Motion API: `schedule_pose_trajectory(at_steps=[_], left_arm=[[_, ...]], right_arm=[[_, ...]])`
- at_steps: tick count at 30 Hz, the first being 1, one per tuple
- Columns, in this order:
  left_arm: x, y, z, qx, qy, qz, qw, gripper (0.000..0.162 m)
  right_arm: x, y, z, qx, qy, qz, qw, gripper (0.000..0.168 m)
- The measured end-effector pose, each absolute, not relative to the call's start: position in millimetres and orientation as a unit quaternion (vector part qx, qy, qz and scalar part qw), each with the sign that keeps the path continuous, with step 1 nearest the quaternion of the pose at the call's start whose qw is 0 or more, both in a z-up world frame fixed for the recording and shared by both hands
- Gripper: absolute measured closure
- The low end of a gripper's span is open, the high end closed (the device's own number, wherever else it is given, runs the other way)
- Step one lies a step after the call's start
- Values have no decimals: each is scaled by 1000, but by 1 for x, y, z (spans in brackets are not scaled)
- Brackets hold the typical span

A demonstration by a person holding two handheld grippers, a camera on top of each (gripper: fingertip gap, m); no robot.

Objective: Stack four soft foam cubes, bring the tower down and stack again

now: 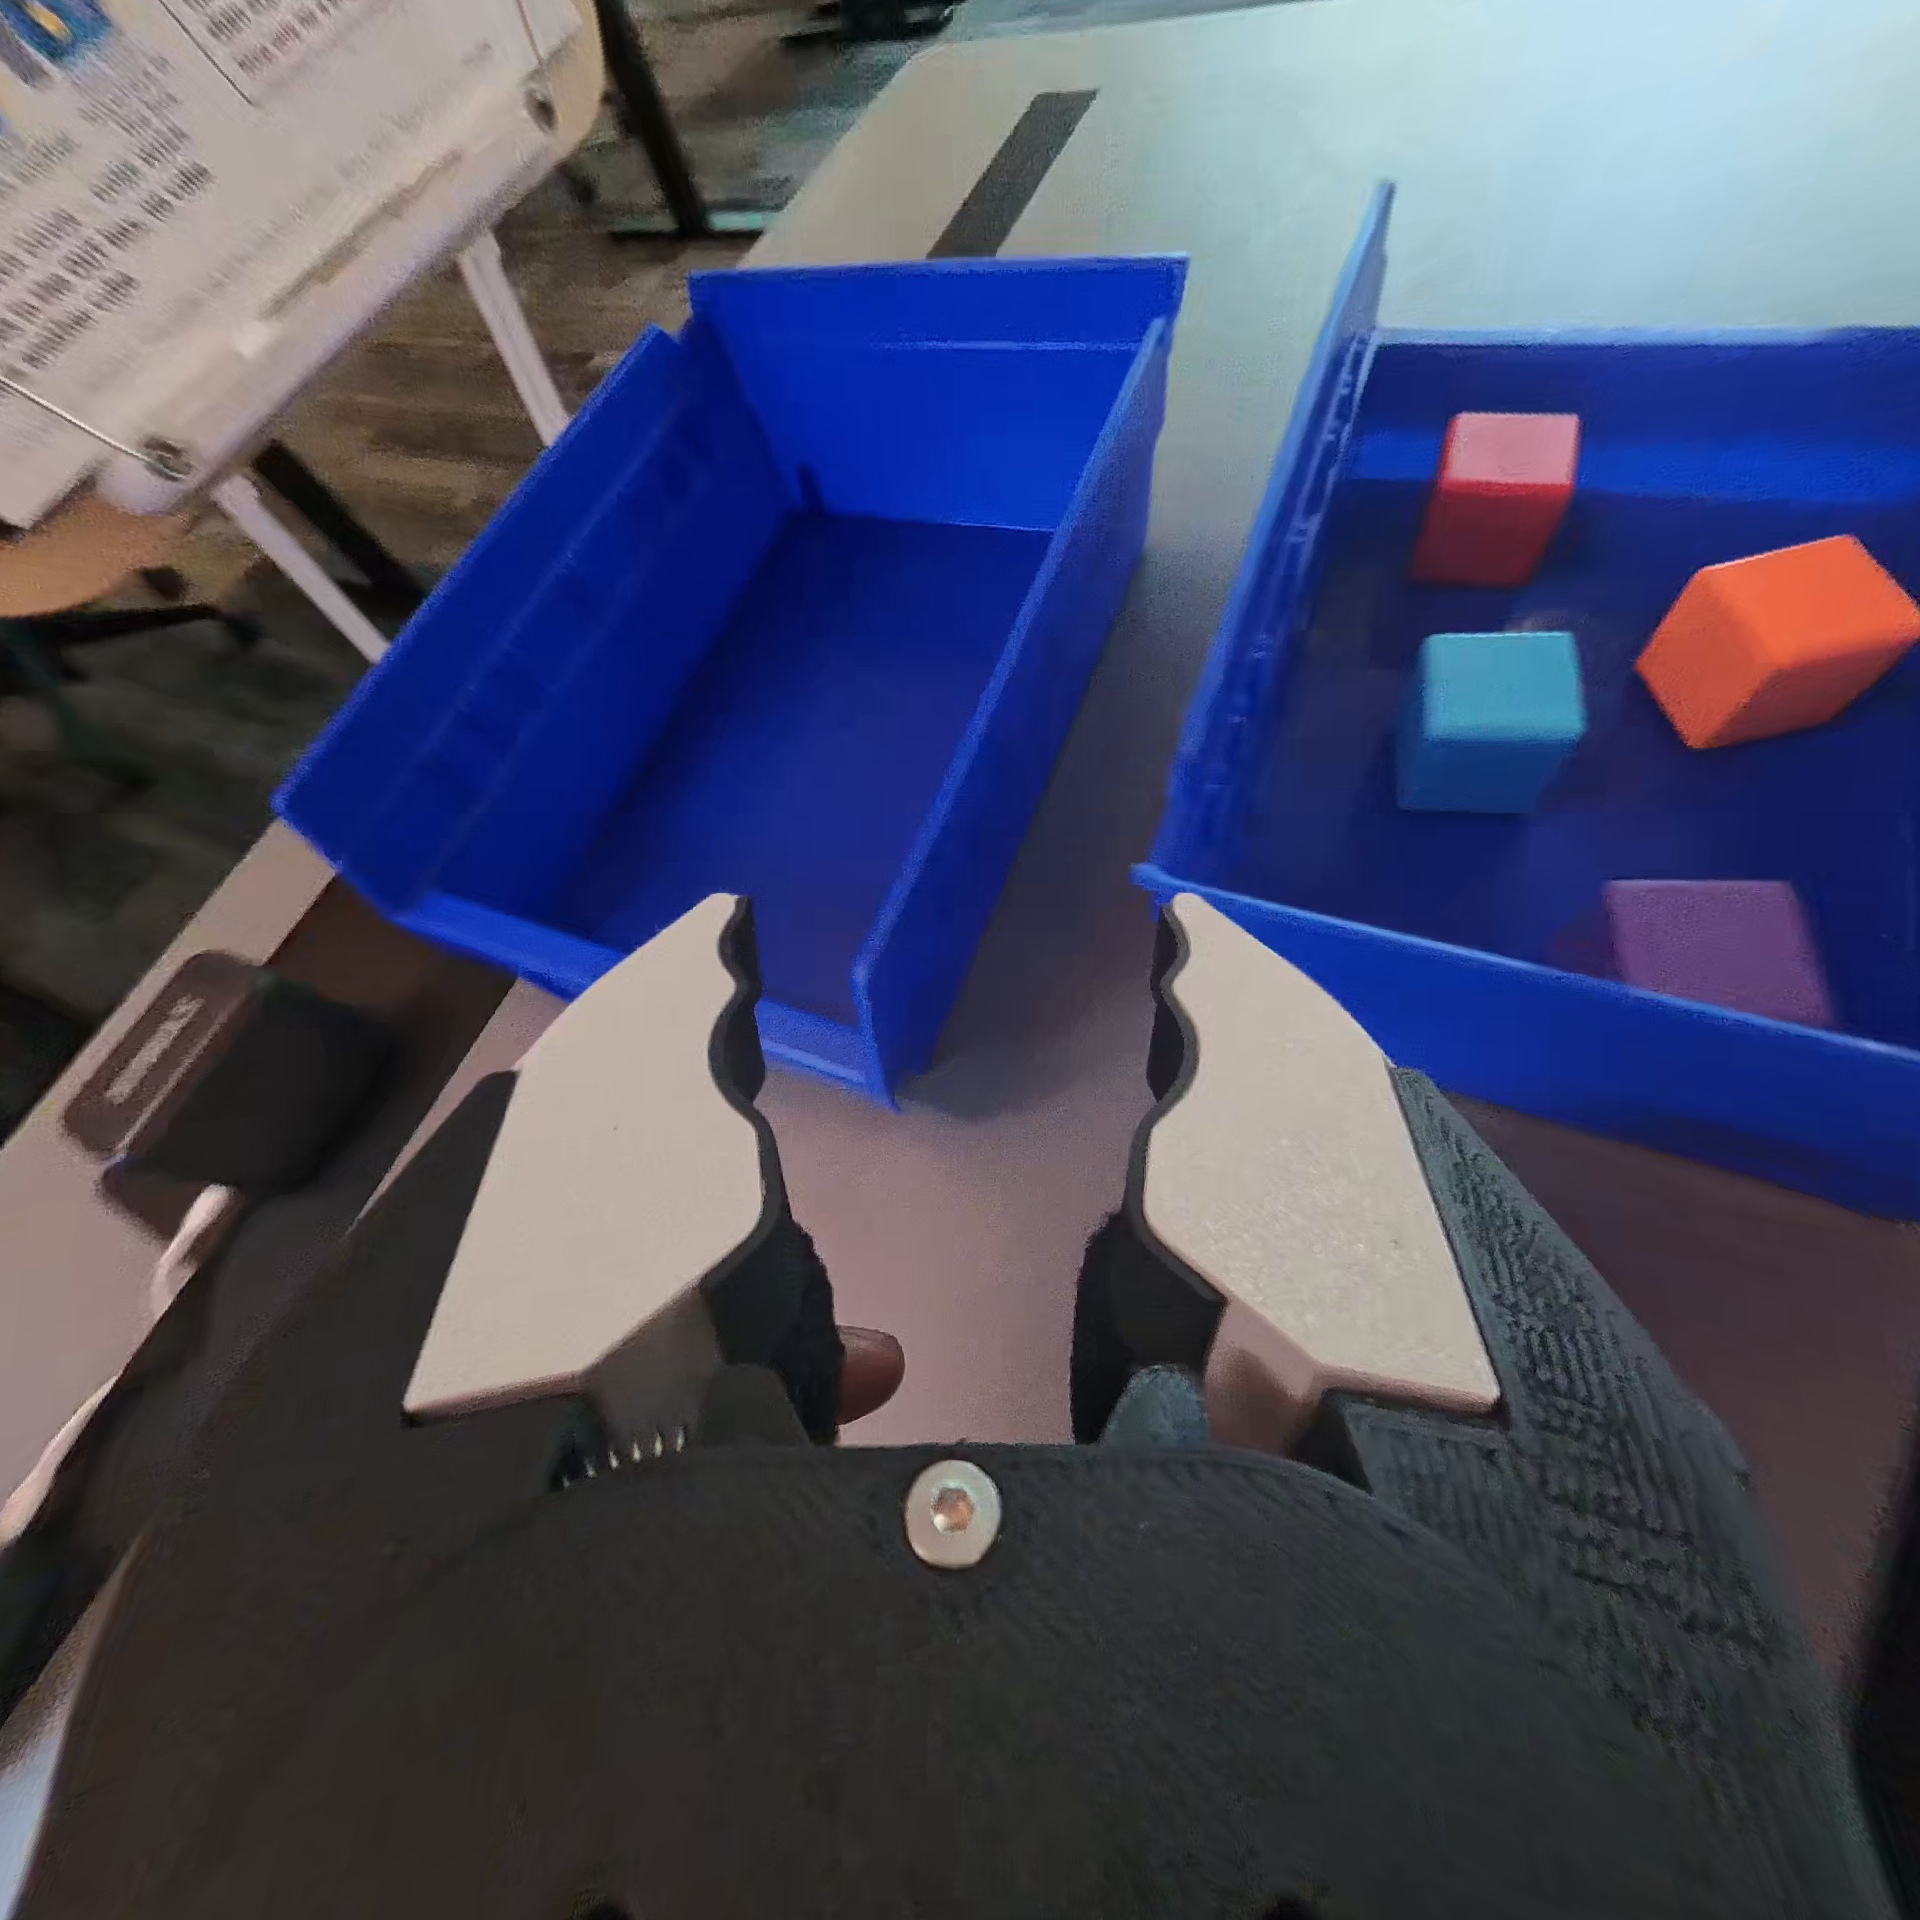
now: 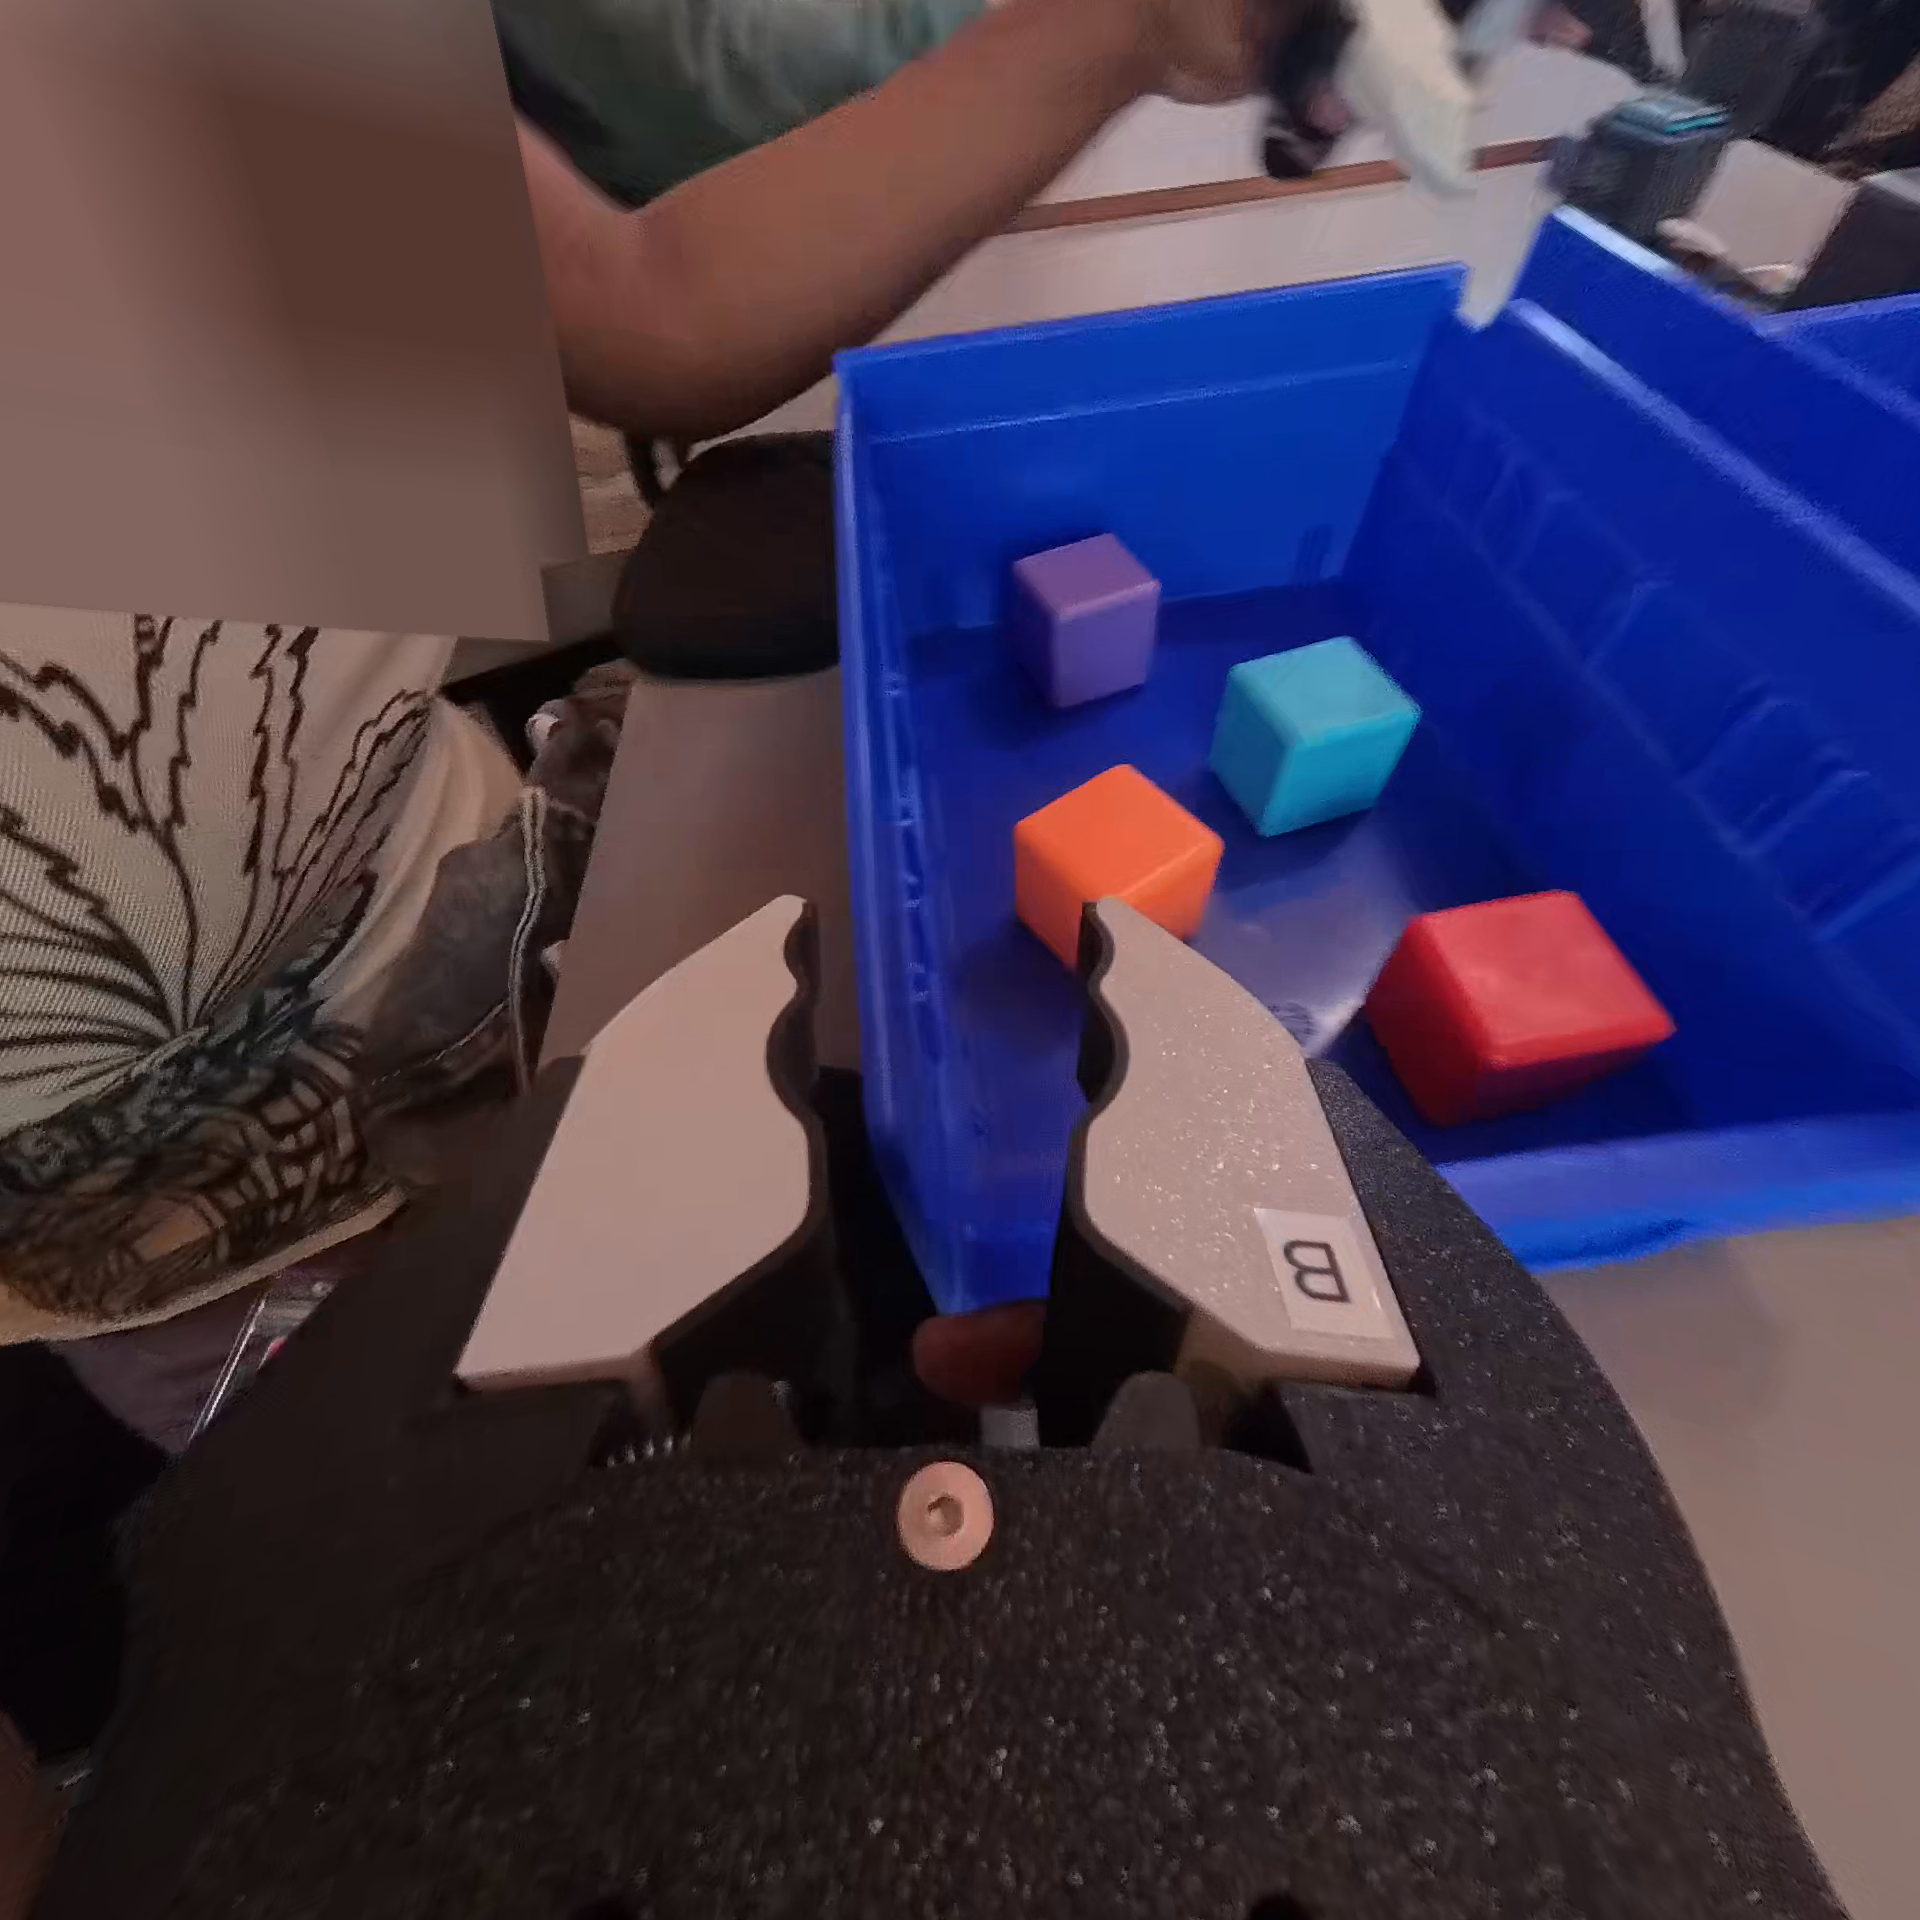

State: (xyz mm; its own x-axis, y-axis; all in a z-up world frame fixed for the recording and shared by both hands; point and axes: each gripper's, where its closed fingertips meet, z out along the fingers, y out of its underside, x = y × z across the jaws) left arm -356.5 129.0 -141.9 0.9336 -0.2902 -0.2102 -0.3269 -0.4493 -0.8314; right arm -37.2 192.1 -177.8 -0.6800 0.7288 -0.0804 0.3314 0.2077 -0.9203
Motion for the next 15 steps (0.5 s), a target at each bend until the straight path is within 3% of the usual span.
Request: schedule_pose_trajectory(at_steps=[4,8,12,15], left_arm=[[-259,66,-121,-887,211,-24,411,94],[-157,31,-148,-892,308,-40,329,106],[-134,22,-185,-917,311,-11,249,122],[-138,27,-195,-923,298,-1,243,133]], right_arm=[[-57,227,-158,-406,-764,442,237,123],[-84,246,-145,-422,-791,374,238,125],[-117,261,-135,-415,-814,325,244,128],[-139,274,-136,-411,-832,288,236,132]])
